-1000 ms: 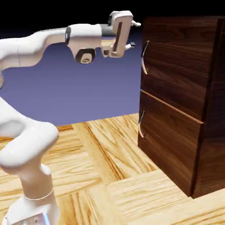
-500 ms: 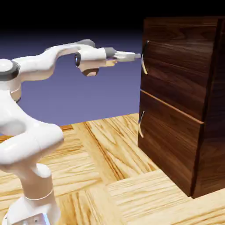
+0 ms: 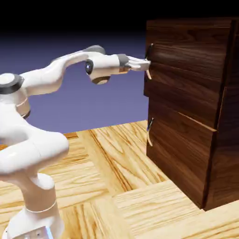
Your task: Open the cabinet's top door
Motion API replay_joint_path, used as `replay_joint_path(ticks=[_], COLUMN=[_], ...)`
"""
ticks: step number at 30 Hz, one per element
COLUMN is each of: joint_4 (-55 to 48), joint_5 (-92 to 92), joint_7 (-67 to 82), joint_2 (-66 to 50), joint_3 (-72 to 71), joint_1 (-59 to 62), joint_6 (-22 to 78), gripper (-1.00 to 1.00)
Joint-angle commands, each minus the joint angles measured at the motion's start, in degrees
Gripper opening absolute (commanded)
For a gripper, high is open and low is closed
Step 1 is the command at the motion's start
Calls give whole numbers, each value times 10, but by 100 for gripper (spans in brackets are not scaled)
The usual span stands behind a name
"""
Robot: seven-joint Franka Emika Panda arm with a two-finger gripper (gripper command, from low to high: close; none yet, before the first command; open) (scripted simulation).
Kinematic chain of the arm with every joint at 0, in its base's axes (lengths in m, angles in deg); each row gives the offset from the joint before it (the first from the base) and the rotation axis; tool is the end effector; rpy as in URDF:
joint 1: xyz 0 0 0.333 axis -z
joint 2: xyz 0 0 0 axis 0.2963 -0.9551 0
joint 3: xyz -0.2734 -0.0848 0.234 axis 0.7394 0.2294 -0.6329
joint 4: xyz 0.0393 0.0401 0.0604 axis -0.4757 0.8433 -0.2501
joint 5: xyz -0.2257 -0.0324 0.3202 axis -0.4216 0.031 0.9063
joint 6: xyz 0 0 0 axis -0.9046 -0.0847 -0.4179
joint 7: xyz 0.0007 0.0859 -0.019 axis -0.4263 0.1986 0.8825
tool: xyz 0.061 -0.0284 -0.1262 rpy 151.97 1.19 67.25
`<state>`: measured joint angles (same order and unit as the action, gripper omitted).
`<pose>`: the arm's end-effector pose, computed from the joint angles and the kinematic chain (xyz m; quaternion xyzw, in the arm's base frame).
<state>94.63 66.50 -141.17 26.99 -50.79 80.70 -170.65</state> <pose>0.4419 0.2973 0.5795 0.2378 0.6657 0.3039 0.6387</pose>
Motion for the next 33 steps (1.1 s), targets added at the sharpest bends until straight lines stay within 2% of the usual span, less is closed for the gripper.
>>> replay_joint_path(ticks=[1, 12, 21, 33], joint_4=[21, 241, 406, 469], joint_5=[5, 44, -37, -236], joint_7=[0, 13, 120, 217], joint_2=[18, 176, 176, 119], joint_3=[12, 127, 292, 541], joint_1=[-10, -98, -201, -201], joint_6=[25, 296, 486, 681], gripper=[-100, -100, -100, -100])
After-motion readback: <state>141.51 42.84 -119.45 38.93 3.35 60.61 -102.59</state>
